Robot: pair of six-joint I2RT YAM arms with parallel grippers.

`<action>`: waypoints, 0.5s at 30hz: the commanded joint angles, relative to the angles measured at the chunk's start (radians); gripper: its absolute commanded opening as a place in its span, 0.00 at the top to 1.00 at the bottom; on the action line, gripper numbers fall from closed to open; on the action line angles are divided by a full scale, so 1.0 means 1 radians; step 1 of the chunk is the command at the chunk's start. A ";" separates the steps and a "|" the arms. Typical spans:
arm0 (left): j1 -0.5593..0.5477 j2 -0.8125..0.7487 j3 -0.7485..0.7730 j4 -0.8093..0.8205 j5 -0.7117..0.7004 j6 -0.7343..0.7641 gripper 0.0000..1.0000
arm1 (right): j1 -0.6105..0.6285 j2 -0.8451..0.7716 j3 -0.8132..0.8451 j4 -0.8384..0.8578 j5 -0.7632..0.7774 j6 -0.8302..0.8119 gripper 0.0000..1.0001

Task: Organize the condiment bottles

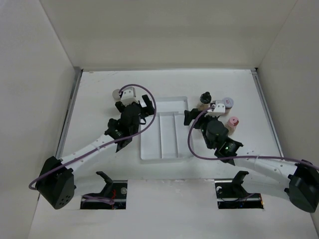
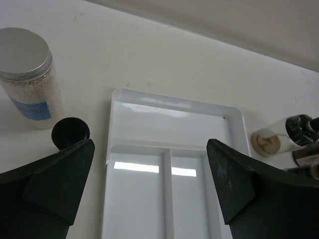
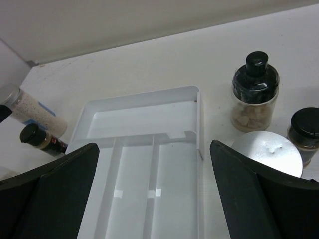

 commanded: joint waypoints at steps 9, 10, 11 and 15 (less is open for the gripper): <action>0.033 -0.012 0.087 -0.065 -0.041 0.125 0.00 | 0.023 0.027 -0.025 0.121 -0.076 0.019 0.05; 0.033 -0.010 0.084 -0.057 -0.053 0.137 0.00 | 0.025 0.025 -0.027 0.122 -0.093 0.021 0.20; 0.036 -0.009 0.081 -0.050 -0.058 0.146 0.00 | 0.028 0.025 -0.025 0.124 -0.105 0.021 0.38; 0.062 0.002 0.078 -0.036 -0.057 0.188 0.00 | 0.029 0.044 -0.012 0.090 -0.113 0.024 0.82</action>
